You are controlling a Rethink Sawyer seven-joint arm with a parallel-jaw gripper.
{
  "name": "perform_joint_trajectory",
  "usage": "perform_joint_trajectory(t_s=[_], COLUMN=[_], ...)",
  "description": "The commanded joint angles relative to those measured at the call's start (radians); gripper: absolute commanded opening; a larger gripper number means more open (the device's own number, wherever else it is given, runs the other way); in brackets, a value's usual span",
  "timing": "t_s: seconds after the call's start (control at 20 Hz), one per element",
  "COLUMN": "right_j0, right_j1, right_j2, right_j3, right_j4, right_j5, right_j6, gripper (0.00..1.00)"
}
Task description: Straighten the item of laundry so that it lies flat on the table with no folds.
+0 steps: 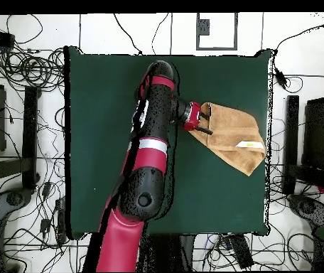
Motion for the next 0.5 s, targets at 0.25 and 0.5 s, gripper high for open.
perform_joint_trajectory(t_s=[0.25,0.5], right_j0=[-0.067,-0.041], right_j1=[0.192,0.183], right_j2=[0.052,0.079], right_j3=[-0.026,0.01], right_j4=[0.12,0.128], right_j5=[-0.007,0.005], right_j6=[-0.075,-0.082], gripper=[1.0,1.0])
